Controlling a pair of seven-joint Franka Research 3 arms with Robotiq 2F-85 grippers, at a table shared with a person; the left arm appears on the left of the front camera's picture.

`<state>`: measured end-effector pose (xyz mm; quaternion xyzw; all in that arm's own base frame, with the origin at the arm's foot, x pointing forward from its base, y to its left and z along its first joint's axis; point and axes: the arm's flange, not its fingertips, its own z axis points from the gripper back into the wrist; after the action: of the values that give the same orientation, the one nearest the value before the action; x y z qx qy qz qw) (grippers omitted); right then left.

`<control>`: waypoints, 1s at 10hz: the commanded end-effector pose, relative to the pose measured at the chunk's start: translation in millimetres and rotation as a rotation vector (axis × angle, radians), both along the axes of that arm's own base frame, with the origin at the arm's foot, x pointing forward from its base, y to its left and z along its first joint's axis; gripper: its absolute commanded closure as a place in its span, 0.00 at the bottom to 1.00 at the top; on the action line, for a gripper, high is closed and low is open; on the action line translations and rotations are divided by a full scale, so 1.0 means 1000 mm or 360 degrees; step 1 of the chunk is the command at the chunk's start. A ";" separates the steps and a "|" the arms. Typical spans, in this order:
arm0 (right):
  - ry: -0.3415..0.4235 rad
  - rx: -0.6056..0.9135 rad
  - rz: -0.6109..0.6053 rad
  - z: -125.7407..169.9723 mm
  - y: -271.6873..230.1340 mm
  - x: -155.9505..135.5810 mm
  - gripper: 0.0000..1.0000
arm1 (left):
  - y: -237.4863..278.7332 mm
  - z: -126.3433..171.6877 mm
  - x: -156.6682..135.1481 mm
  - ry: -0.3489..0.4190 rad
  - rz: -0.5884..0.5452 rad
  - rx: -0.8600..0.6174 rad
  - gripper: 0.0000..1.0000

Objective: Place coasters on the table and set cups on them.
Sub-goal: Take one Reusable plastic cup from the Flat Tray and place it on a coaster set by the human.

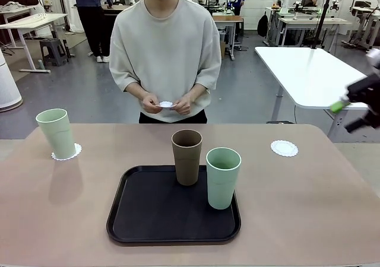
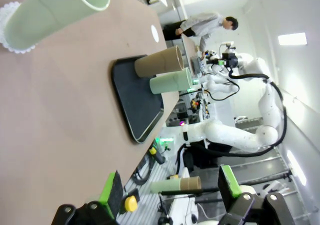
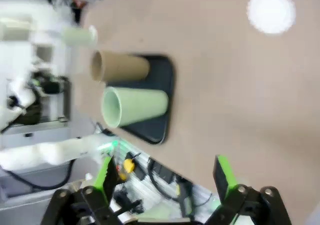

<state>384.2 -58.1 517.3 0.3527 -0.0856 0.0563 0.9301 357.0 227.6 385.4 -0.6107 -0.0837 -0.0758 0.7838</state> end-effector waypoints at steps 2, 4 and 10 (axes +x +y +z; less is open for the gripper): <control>-0.0236 -0.0457 0.0758 -0.007 0.054 0.027 0.00 | 0.001 0.002 -0.001 0.0011 0.0012 0.0008 0.00; -0.0287 -0.0769 0.1088 -0.021 0.088 0.017 0.00 | 0.001 0.002 -0.001 0.0011 0.0012 0.0008 0.00; -0.0307 -0.0939 0.1318 -0.024 0.118 0.003 0.00 | 0.001 0.002 -0.001 0.0011 0.0012 0.0008 0.00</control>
<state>375.7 59.5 492.4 0.0703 -0.0252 0.4883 0.8695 357.0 227.9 385.1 -0.6107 -0.0836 -0.0753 0.7838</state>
